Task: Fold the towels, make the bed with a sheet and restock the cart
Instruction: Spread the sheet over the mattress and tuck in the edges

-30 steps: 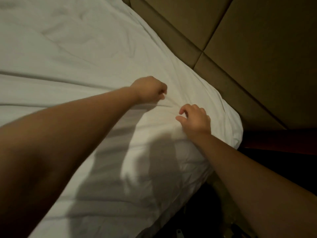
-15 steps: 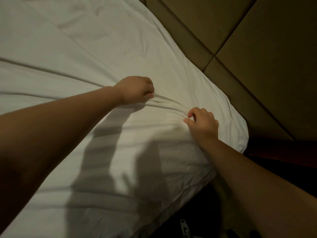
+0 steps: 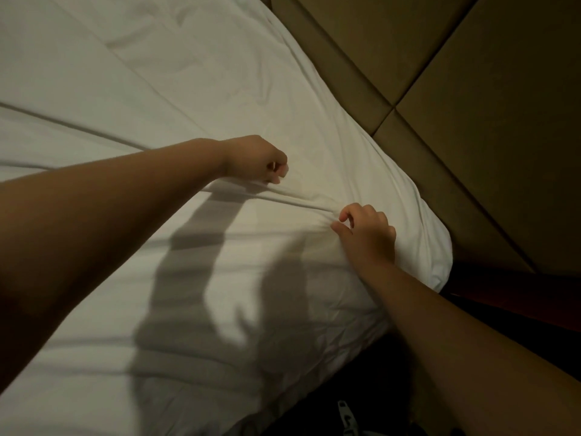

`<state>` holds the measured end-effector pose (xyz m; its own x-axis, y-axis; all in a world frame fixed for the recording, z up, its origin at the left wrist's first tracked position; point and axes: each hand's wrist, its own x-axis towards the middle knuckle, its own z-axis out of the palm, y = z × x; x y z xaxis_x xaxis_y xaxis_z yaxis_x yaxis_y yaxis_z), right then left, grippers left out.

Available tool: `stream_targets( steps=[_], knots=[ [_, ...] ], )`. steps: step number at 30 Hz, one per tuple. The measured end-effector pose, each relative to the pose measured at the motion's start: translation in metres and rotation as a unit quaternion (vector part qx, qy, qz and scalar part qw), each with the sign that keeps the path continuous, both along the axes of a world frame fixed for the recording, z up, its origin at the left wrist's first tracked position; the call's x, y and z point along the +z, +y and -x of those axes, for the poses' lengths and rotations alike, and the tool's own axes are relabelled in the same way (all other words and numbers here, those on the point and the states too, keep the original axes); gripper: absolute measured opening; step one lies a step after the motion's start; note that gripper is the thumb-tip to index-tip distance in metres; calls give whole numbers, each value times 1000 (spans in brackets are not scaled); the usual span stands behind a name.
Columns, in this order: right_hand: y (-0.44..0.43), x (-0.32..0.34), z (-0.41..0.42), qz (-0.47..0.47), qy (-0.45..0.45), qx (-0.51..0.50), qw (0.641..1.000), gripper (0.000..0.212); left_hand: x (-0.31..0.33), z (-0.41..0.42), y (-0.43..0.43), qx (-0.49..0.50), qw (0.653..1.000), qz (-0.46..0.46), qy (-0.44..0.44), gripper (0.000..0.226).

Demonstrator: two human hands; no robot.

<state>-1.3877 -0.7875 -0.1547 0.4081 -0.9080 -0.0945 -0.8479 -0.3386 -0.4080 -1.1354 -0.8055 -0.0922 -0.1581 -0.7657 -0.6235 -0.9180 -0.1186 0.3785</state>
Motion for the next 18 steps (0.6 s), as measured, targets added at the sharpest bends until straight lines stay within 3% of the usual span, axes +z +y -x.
stream_targets(
  steps=[4, 7, 9, 13, 18],
  knots=[
    [0, 4, -1, -3, -5, 4, 1000, 20, 1, 8, 31, -12, 996, 83, -38, 8],
    [0, 6, -2, 1, 17, 6, 1000, 28, -12, 12, 64, -27, 968, 243, -50, 9],
    [-1, 8, -4, 15, 27, 23, 999, 39, -19, 14, 81, -28, 951, 303, -50, 15],
    [-2, 7, -5, 30, 17, 71, 997, 46, -21, 15, 84, -15, 948, 315, -37, 20],
    [-7, 6, -4, 1, 11, 47, 999, 47, -3, 2, 51, -65, 943, 322, -60, 31]
  ],
)
